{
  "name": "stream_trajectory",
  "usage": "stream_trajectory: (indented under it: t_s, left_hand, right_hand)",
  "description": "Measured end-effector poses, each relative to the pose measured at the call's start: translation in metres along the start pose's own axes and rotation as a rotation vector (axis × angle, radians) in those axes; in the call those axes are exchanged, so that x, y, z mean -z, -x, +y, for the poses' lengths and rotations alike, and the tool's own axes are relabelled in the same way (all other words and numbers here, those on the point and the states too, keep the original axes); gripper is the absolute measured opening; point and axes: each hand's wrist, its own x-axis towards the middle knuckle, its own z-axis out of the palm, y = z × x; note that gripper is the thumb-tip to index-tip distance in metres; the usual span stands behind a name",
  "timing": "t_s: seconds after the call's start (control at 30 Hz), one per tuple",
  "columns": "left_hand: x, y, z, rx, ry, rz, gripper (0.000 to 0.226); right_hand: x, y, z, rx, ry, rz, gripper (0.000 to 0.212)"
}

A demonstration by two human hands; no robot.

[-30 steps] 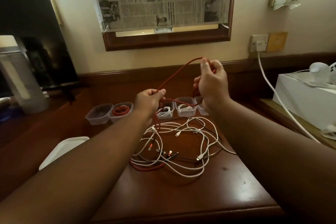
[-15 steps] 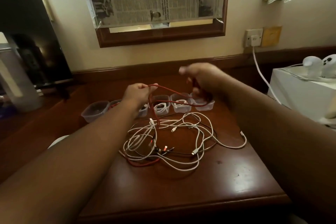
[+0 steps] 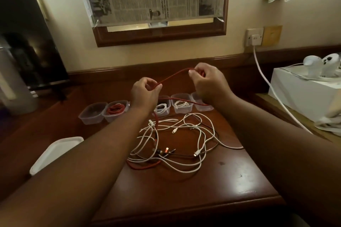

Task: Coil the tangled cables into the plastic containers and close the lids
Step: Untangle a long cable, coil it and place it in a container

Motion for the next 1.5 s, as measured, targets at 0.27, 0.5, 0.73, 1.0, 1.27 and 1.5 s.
stream_trajectory:
  t_s: [0.27, 0.5, 0.73, 1.0, 1.27, 1.5]
  left_hand:
    - [-0.019, 0.035, -0.008, 0.091, 0.111, -0.345, 0.018]
    - [0.008, 0.01, -0.011, 0.18, 0.146, -0.287, 0.024]
    - [0.014, -0.001, 0.008, -0.033, 0.105, -0.192, 0.018]
    - [0.005, 0.022, -0.013, 0.058, 0.165, -0.422, 0.02]
    - [0.003, 0.03, -0.013, 0.154, 0.36, -0.374, 0.029]
    - [0.018, 0.019, 0.006, 0.18, 0.588, -0.415, 0.019]
  right_hand:
    - [0.005, -0.02, -0.034, -0.302, -1.159, 0.04, 0.018]
    - [-0.001, -0.025, -0.031, -0.036, -0.073, -0.238, 0.015]
    - [-0.031, -0.024, -0.027, 0.016, 0.538, -0.651, 0.019]
    - [-0.033, -0.03, -0.022, 0.016, 0.155, -0.428, 0.013]
    - [-0.032, -0.028, -0.012, -0.129, -0.102, -0.247, 0.021]
    - [-0.016, -0.034, -0.013, -0.171, -0.062, -0.183, 0.025]
